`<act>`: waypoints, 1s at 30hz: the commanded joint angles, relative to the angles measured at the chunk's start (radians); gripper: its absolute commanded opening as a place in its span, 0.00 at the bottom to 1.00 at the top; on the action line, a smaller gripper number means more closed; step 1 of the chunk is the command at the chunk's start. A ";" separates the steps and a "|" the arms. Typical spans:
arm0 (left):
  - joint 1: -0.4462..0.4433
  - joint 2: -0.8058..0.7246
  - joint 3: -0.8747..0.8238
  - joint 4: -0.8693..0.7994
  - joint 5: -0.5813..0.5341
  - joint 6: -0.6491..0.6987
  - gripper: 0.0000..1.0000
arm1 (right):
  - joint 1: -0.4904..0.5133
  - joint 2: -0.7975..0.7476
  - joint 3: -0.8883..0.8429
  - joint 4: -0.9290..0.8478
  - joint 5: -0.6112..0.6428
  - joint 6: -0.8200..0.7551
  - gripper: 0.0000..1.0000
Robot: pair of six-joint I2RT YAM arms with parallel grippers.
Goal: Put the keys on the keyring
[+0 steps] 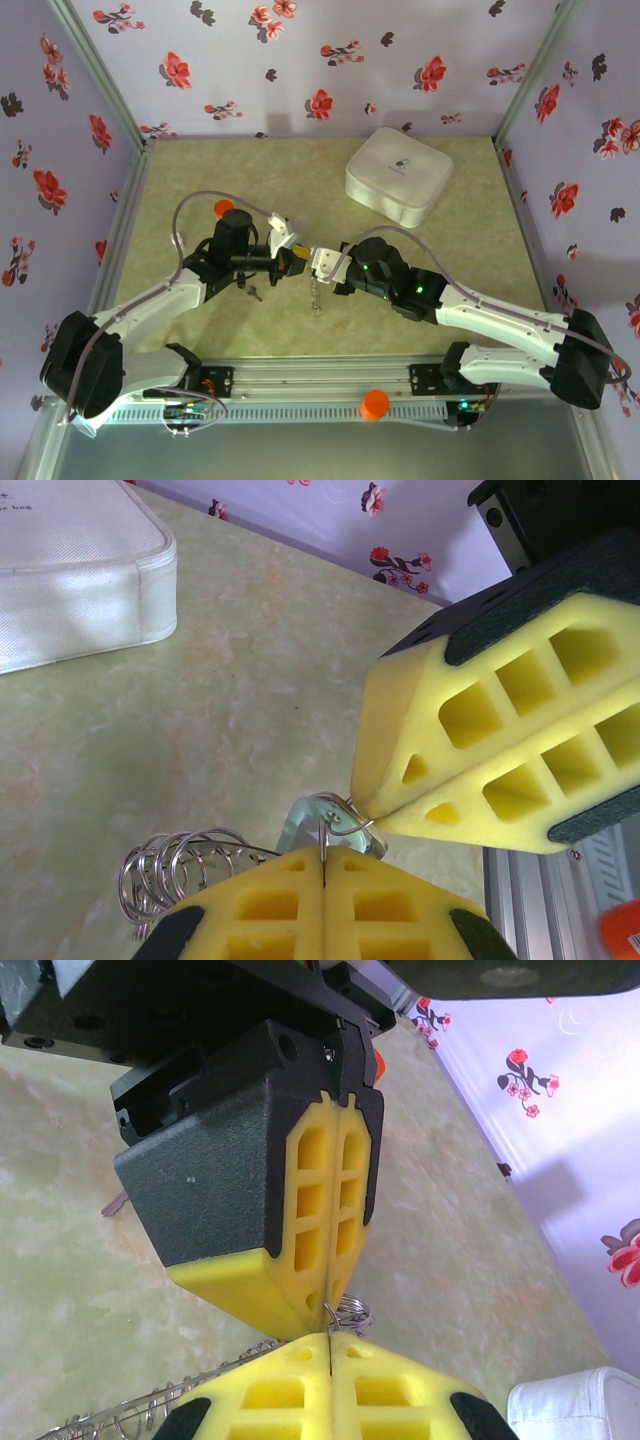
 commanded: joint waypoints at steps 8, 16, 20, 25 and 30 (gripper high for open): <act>-0.004 0.004 0.020 0.007 0.035 0.020 0.00 | 0.003 -0.012 -0.017 0.061 0.053 0.009 0.00; -0.004 0.005 0.020 0.007 0.035 0.020 0.00 | 0.003 -0.012 -0.027 0.060 0.048 0.014 0.00; -0.004 0.002 0.020 0.008 0.034 0.020 0.00 | 0.003 -0.013 -0.029 0.043 0.043 0.017 0.00; -0.005 0.003 0.020 0.007 0.030 0.021 0.00 | 0.004 -0.043 -0.038 0.042 0.037 0.015 0.00; -0.004 0.006 0.025 0.002 0.027 0.020 0.00 | 0.003 -0.070 -0.041 0.009 0.005 0.009 0.00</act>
